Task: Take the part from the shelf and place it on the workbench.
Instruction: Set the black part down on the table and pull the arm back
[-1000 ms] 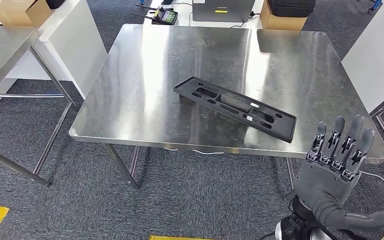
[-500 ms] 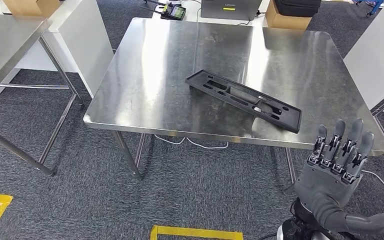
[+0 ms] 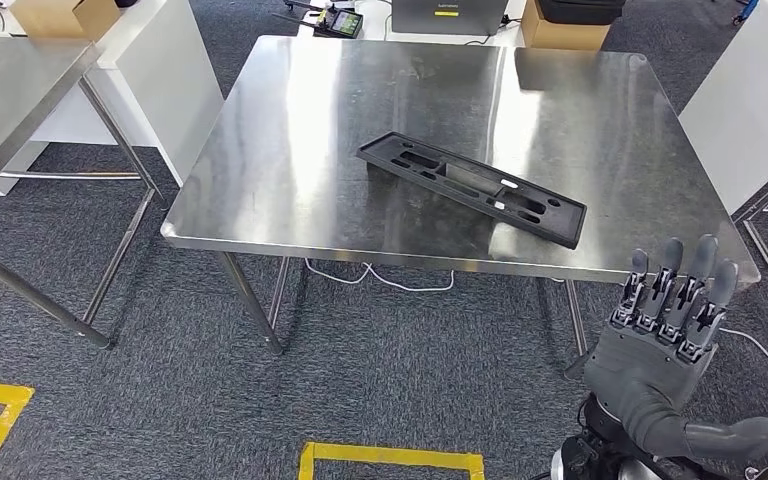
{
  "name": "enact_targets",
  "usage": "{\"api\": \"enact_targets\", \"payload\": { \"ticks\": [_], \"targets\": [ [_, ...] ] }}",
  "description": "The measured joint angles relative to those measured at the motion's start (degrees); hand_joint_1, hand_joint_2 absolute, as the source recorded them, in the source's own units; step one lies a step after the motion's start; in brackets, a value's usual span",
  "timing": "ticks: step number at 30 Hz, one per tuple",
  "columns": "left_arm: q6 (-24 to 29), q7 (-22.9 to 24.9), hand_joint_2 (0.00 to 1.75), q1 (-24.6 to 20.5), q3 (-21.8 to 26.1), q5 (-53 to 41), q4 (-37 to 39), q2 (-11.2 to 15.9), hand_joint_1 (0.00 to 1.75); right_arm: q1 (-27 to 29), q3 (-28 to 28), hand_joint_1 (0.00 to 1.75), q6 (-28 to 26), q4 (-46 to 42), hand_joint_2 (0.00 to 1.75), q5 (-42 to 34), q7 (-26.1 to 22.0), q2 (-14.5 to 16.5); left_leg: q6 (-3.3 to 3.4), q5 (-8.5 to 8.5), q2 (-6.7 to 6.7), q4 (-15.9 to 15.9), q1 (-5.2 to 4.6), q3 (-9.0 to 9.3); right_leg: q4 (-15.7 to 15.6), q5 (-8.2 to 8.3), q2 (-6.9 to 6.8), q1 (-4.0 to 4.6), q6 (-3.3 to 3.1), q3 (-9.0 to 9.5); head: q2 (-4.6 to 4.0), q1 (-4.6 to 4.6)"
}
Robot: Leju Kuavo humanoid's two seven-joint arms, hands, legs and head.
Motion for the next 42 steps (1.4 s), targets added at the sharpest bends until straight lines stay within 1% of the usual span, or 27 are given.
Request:
{"api": "enact_targets", "payload": {
  "ticks": [2,4,6,7,9,11,12,13,14,15,17,18,20,22,23,25,26,27,28,29,31,33,36,37,38,40,42],
  "targets": [
    [0.01,-0.11,0.00,-0.04,0.03,-0.03,0.00,0.01,0.00,-0.02,-0.01,0.00,-0.18,0.15,0.00,0.14,0.00,0.01,0.29,1.56,-0.18,-5.87,-0.05,3.37,0.40,0.15,0.03,0.17,0.32,-0.44,0.00,0.00],
    [0.04,-0.13,0.00,-0.04,0.05,-0.08,0.00,0.01,0.00,0.00,-0.01,0.00,-0.29,0.16,0.00,0.53,0.00,0.07,0.85,1.62,-0.33,-7.17,-0.45,3.71,0.48,0.55,0.07,0.37,1.07,-0.91,0.00,0.02],
    [0.09,-0.10,0.00,-0.04,0.06,-0.13,0.00,-0.03,0.00,0.18,-0.05,0.00,-0.43,0.08,0.00,1.04,0.00,0.15,1.83,2.29,-0.22,-7.62,-0.58,3.18,0.60,0.78,0.11,0.50,1.98,-1.44,0.00,0.03],
    [0.11,-0.08,0.00,-0.05,0.06,-0.14,0.00,-0.05,0.00,0.29,-0.07,0.00,-0.48,0.02,0.00,1.21,-0.01,0.20,2.44,2.75,-0.12,-7.91,-0.55,2.93,1.48,0.12,0.13,0.54,2.13,-2.08,0.00,0.11],
    [0.21,0.02,0.00,-0.07,0.07,-0.15,0.00,-0.09,0.00,0.52,-0.10,0.00,-0.52,-0.07,0.00,1.38,-0.02,0.27,3.44,3.64,0.13,-8.32,-0.55,2.27,6.70,-3.17,0.17,0.46,1.70,-4.55,0.00,0.30],
    [0.36,0.16,0.00,-0.06,0.08,-0.15,-0.01,-0.08,0.00,0.86,-0.13,0.00,-0.53,-0.06,0.00,1.42,-0.02,0.29,3.82,4.30,0.25,-8.31,-0.79,1.33,14.38,-6.89,0.18,0.35,1.36,-7.53,0.00,0.46],
    [0.42,0.16,0.00,-0.05,0.10,-0.15,0.00,-0.09,0.00,1.05,-0.15,0.00,-0.54,-0.04,0.00,1.40,-0.02,0.28,3.86,4.63,0.31,-8.29,-0.90,0.90,16.65,-7.77,0.18,0.32,1.54,-8.15,0.00,0.46],
    [0.43,0.09,0.00,-0.04,0.11,-0.15,0.01,-0.09,0.00,1.21,-0.19,0.00,-0.54,-0.02,0.00,1.38,-0.02,0.27,3.82,4.94,0.33,-8.26,-0.98,0.52,16.63,-7.72,0.18,0.33,1.90,-7.57,0.00,0.47],
    [0.42,-0.07,0.00,-0.04,0.12,-0.15,0.01,-0.10,0.00,1.30,-0.22,0.00,-0.53,-0.01,0.00,1.34,-0.02,0.26,3.72,5.23,0.33,-8.25,-1.03,0.24,13.98,-6.80,0.17,0.33,2.35,-5.65,0.00,0.47],
    [0.35,-0.26,0.00,-0.04,0.13,-0.15,0.01,-0.10,0.00,1.34,-0.25,0.00,-0.54,-0.01,0.00,1.32,-0.02,0.25,3.60,5.49,0.32,-8.24,-1.06,0.03,9.68,-5.48,0.17,0.34,2.70,-2.89,0.00,0.48],
    [0.17,-0.53,0.00,-0.04,0.13,-0.16,-0.01,-0.10,0.00,1.40,-0.28,0.00,-0.53,-0.02,0.00,1.28,-0.02,0.25,3.15,5.99,0.31,-8.16,-1.23,-0.23,1.43,-3.19,0.19,0.54,2.76,1.77,0.00,0.46],
    [0.08,-0.58,0.00,-0.05,0.13,-0.18,-0.01,-0.10,0.00,1.49,-0.30,0.00,-0.53,-0.02,0.00,1.28,-0.02,0.26,2.86,6.21,0.32,-8.13,-1.30,-0.30,-0.52,-2.61,0.21,0.70,2.56,2.69,0.00,0.44],
    [0.02,-0.63,0.00,-0.04,0.13,-0.26,-0.01,-0.10,0.00,1.70,-0.36,0.00,-0.58,-0.02,0.00,1.27,-0.02,0.28,2.15,6.76,0.35,-8.21,-1.36,-0.43,-1.11,-1.92,0.24,0.98,1.95,2.53,0.00,0.37],
    [0.08,-0.73,0.00,-0.02,0.15,-0.47,-0.01,-0.05,0.00,1.78,-0.44,0.00,-0.85,-0.01,0.00,1.25,-0.02,0.30,1.43,6.19,0.20,-7.64,-1.15,-1.01,-1.21,-1.07,0.20,0.35,1.10,2.17,0.00,0.32],
    [0.11,-0.79,0.00,-0.01,0.16,-0.59,0.00,-0.03,0.00,1.85,-0.47,0.00,-1.02,-0.01,0.00,1.23,-0.02,0.34,1.09,4.63,0.09,-6.20,-1.04,-1.71,-1.30,-0.54,0.13,0.03,0.61,1.89,0.00,0.21],
    [0.15,-0.86,0.00,0.01,0.17,-0.82,0.01,0.01,0.00,2.04,-0.57,0.00,-1.32,0.02,0.00,1.15,-0.02,0.43,0.43,-0.57,-0.10,0.12,-0.81,-4.02,-1.27,0.42,-0.03,-0.13,-0.01,0.99,0.00,-0.02],
    [0.16,-0.87,0.00,0.02,0.17,-0.91,0.02,0.01,0.00,2.18,-0.64,0.00,-1.42,0.05,0.00,1.09,-0.02,0.46,0.14,-2.96,-0.11,4.03,-0.72,-5.17,-1.16,0.83,-0.10,-0.09,-0.11,0.36,0.00,-0.13],
    [0.17,-0.87,0.00,0.02,0.17,-1.01,0.02,0.02,0.00,2.31,-0.72,0.00,-1.52,0.11,0.00,1.04,-0.02,0.46,-0.12,-4.39,-0.12,6.95,-0.63,-5.77,-1.00,1.17,-0.12,-0.07,-0.01,-0.29,0.00,-0.14],
    [0.19,-0.86,0.00,0.02,0.17,-1.09,0.02,0.04,0.00,2.44,-0.78,0.00,-1.63,0.19,0.00,1.00,-0.02,0.46,-0.31,-4.73,-0.10,8.00,-0.50,-5.44,-0.75,1.47,-0.13,-0.08,0.11,-0.92,0.00,-0.16],
    [0.24,-0.86,0.00,0.02,0.17,-1.14,0.01,0.07,0.00,2.55,-0.86,0.00,-1.73,0.25,0.00,0.97,-0.02,0.46,-0.44,-4.07,-0.09,6.75,-0.32,-3.98,-0.41,1.69,-0.12,-0.14,0.27,-1.53,0.00,-0.17],
    [0.33,-0.85,0.00,-0.07,0.16,-1.21,0.00,0.13,0.00,2.67,-1.00,0.00,-2.01,0.31,0.00,0.96,-0.02,0.46,-0.60,-1.73,-0.16,-0.77,0.07,1.34,0.53,2.01,-0.08,-0.28,0.61,-2.65,0.00,-0.20],
    [0.41,-0.83,0.00,-0.19,0.15,-1.26,0.00,0.14,0.00,2.68,-1.12,0.00,-2.24,0.32,0.00,0.95,-0.02,0.47,-0.15,-0.31,-0.51,-6.38,0.01,4.67,1.33,2.38,-0.05,-0.01,1.21,-3.48,0.00,-0.10],
    [0.50,-0.78,0.00,-0.19,0.15,-1.29,0.02,0.14,0.00,2.78,-1.19,0.00,-2.28,0.32,0.00,0.95,-0.02,0.52,1.48,0.72,-0.63,-6.95,-0.66,4.21,1.23,3.41,0.02,0.41,2.79,-3.98,0.00,0.20],
    [0.50,-0.76,0.00,-0.24,0.14,-1.29,0.02,0.13,0.00,2.87,-1.24,0.00,-2.28,0.32,0.00,0.93,-0.02,0.52,2.14,1.32,-0.50,-7.10,-0.79,3.84,1.47,3.19,0.07,0.35,3.15,-4.33,0.00,0.17],
    [0.50,-0.76,0.00,-0.29,0.14,-1.29,0.01,0.13,0.00,2.95,-1.29,0.00,-2.28,0.33,0.00,0.91,-0.02,0.51,2.89,1.98,-0.35,-7.27,-0.85,3.32,2.48,2.15,0.12,0.28,3.20,-5.05,0.00,0.24],
    [0.53,-0.76,0.00,-0.39,0.14,-1.28,0.00,0.14,0.00,3.05,-1.39,0.00,-2.28,0.36,0.00,0.89,-0.02,0.49,3.91,3.29,-0.06,-7.46,-0.91,1.98,7.76,-2.30,0.16,0.03,2.49,-7.27,0.00,0.44],
    [0.56,-0.76,0.00,-0.38,0.15,-1.28,0.00,0.16,0.00,3.09,-1.44,0.00,-2.34,0.49,0.00,0.83,-0.02,0.45,4.19,4.57,0.14,-7.41,-1.10,0.23,15.18,-6.45,0.16,0.01,2.22,-9.08,0.00,0.61]
  ]
}}
